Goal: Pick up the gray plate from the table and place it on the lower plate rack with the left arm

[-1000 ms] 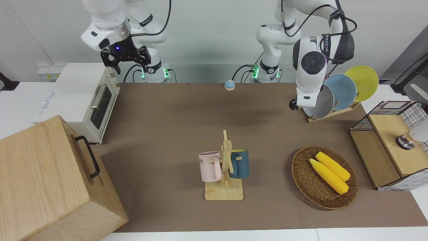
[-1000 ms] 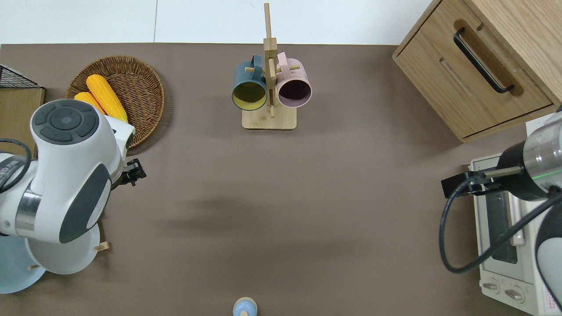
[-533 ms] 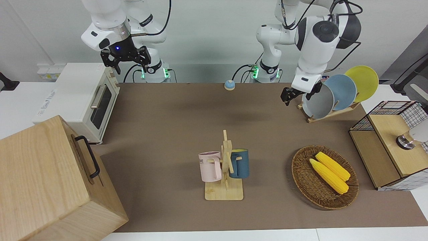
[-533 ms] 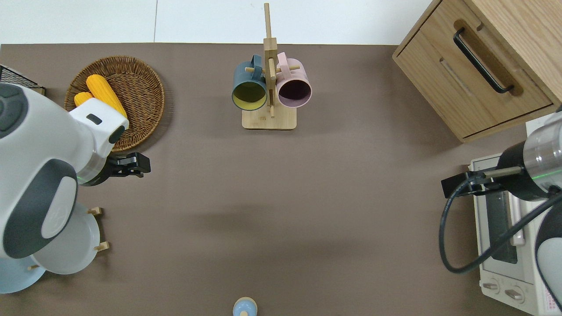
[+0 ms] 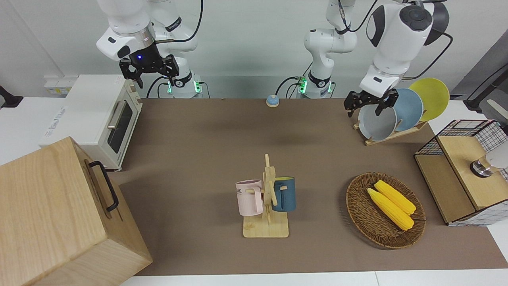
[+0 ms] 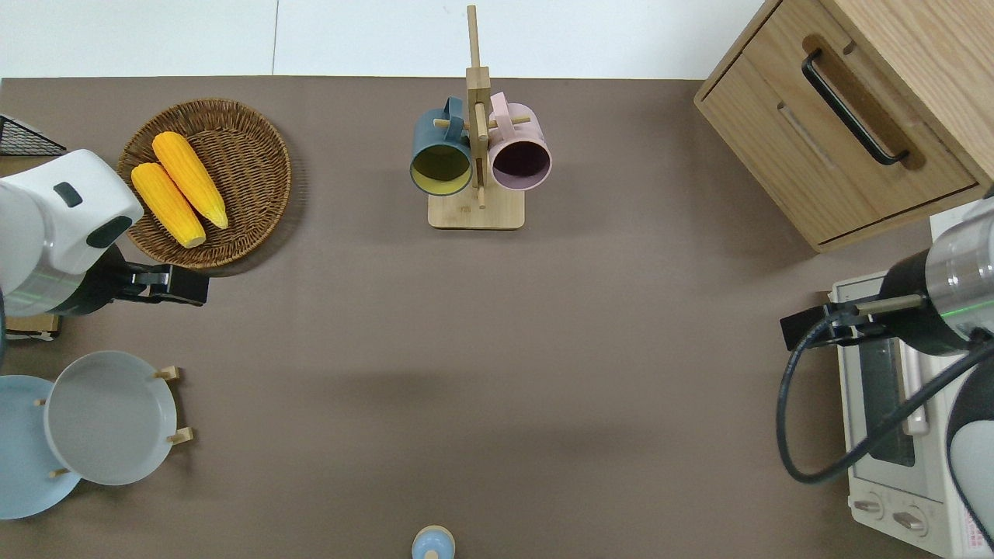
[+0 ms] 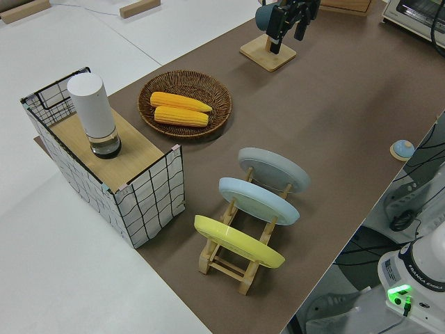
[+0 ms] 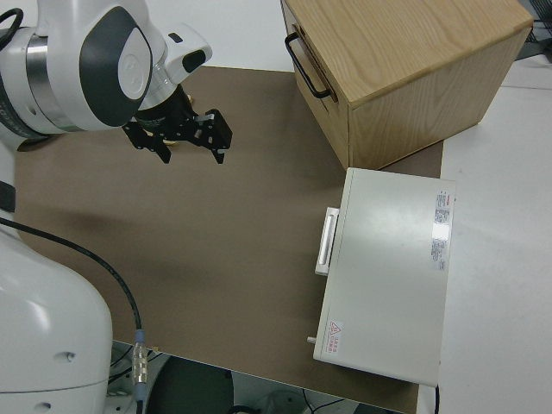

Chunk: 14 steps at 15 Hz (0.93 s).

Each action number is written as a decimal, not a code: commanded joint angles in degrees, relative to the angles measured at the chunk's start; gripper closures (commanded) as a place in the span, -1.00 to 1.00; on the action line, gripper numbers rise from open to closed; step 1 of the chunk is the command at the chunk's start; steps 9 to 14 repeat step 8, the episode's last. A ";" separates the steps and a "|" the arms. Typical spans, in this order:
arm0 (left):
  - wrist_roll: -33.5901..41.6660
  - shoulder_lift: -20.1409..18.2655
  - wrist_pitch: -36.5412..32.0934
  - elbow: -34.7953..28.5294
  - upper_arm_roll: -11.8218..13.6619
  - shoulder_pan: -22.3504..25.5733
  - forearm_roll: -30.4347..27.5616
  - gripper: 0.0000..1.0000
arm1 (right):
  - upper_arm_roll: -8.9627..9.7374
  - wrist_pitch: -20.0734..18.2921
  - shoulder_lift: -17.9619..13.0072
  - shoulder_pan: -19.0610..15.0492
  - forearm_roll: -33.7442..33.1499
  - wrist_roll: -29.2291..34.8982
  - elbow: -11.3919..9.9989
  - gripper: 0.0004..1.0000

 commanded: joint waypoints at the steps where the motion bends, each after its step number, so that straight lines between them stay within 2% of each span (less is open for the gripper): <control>1: 0.65 0.38 0.73 1.17 0.27 0.03 -4.00 -1.00 | 0.38 -0.87 -0.27 -0.85 0.20 -0.19 0.35 -0.98; 3: 0.57 0.56 2.84 1.17 0.53 0.03 -5.41 -1.00 | 0.38 -0.87 -0.27 -0.76 0.20 -0.19 0.35 -0.98; 8: -4.00 0.73 2.94 1.09 0.62 -0.14 -2.69 -1.00 | 0.38 -0.87 -0.27 -0.85 0.20 -0.19 0.35 -0.98; 14: -4.00 0.73 2.94 1.09 0.62 -0.14 -2.69 -1.00 | 0.38 -0.87 -0.27 -0.85 0.20 -0.19 0.35 -0.98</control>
